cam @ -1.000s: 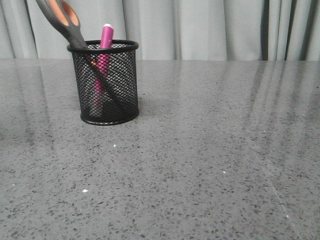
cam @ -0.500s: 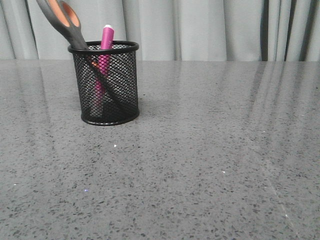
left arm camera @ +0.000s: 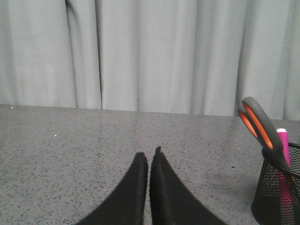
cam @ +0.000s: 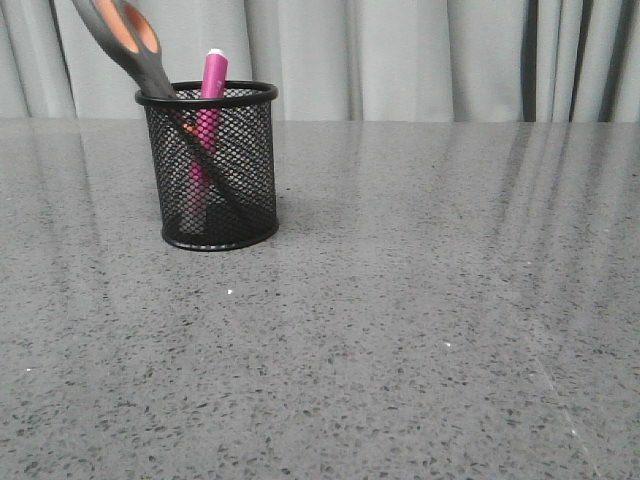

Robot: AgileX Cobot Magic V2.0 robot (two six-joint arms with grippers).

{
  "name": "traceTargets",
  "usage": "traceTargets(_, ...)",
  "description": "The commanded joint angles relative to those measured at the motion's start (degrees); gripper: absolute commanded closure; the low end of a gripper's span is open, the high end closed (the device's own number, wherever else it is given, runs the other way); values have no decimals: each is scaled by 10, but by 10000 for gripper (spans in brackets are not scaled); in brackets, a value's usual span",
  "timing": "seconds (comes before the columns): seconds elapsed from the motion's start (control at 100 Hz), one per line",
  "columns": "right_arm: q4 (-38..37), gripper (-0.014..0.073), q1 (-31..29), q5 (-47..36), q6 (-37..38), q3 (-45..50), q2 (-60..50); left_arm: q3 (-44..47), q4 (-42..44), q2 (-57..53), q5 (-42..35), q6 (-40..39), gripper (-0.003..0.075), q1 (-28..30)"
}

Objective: Put pen and scissors into bin

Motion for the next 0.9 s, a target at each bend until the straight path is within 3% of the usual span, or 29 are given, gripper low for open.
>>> traceTargets(0.0, 3, 662, -4, -36, -6, -15, 4, -15, -13, 6, -33, -1, 741, 0)
traceTargets(0.74, 3, 662, -4, -36, -6, -15, 4, -14, 0, 6, -39, -5, 741, -4)
traceTargets(0.79, 3, 662, -4, -36, -6, -15, 4, -9, 63, 7, -44, -61, 741, -4)
traceTargets(0.89, 3, 662, -4, -36, -6, -15, 4, 7, 296, 7, -71, -323, 742, -4)
